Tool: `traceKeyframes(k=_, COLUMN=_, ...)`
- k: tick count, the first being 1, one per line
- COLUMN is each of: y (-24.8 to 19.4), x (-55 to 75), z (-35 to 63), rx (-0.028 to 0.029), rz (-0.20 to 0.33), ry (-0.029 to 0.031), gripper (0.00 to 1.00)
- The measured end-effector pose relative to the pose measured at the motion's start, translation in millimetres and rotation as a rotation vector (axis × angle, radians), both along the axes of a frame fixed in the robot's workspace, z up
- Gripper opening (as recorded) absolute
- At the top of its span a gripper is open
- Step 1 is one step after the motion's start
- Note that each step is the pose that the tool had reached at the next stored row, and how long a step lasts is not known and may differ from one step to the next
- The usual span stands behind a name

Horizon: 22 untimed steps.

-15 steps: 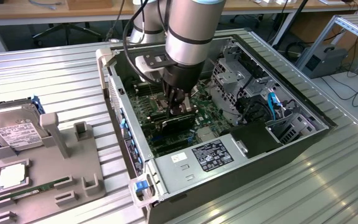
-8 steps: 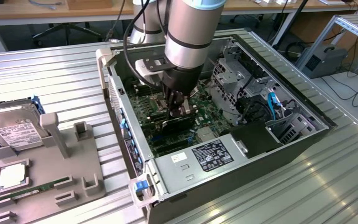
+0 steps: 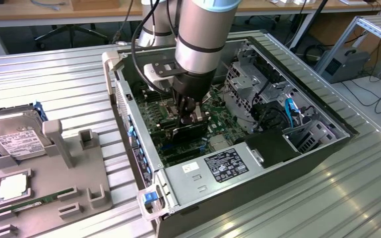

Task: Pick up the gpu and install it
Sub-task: 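Press down on the gpu until it lock into place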

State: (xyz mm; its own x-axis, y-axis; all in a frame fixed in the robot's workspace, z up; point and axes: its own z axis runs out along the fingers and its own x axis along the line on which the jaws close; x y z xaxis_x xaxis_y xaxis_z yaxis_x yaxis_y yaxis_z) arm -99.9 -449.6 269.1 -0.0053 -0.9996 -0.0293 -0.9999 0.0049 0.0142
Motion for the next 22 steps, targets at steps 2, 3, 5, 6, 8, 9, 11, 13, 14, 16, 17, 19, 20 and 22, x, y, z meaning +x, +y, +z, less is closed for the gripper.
traceKeyframes(k=2, y=0.0, x=0.0, z=0.0, rx=0.0000, rz=0.000, ry=0.0000, gripper=0.11)
traceKeyframes(k=3, y=0.0, x=0.0, z=0.0, rx=0.0000, rz=0.000, ry=0.0000, gripper=0.11)
traceKeyframes(k=5, y=0.0, x=-0.2, z=0.0, rx=0.0000, rz=0.000, ry=-0.0001, gripper=0.11)
traceKeyframes(k=6, y=0.0, x=-0.4, z=0.0, rx=-0.0001, rz=0.000, ry=0.0000, gripper=0.11)
traceKeyframes(k=8, y=0.0, x=-0.5, z=-0.1, rx=0.0000, rz=0.000, ry=0.0000, gripper=0.11)
traceKeyframes(k=9, y=0.0, x=-0.6, z=0.0, rx=0.0000, rz=0.000, ry=0.0000, gripper=0.11)
traceKeyframes(k=11, y=0.0, x=-0.6, z=0.0, rx=0.0001, rz=0.000, ry=-0.0001, gripper=0.11)
traceKeyframes(k=13, y=-0.2, x=-0.7, z=0.1, rx=-0.0001, rz=0.000, ry=0.0000, gripper=0.11)
traceKeyframes(k=14, y=-0.3, x=-0.8, z=0.1, rx=-0.0001, rz=0.000, ry=0.0000, gripper=0.11)
traceKeyframes(k=16, y=-0.4, x=-1.2, z=0.0, rx=0.0000, rz=0.000, ry=-0.0001, gripper=0.11)
traceKeyframes(k=17, y=-0.4, x=-1.3, z=0.0, rx=0.0000, rz=0.000, ry=0.0000, gripper=0.11)
traceKeyframes(k=19, y=-0.4, x=-1.6, z=0.1, rx=-0.0001, rz=0.000, ry=0.0000, gripper=0.11)
traceKeyframes(k=20, y=-0.4, x=-2.1, z=0.1, rx=-0.0001, rz=0.000, ry=0.0000, gripper=0.11)
traceKeyframes(k=22, y=-0.4, x=-2.5, z=0.1, rx=-0.0001, rz=0.000, ry=-0.0001, gripper=0.11)
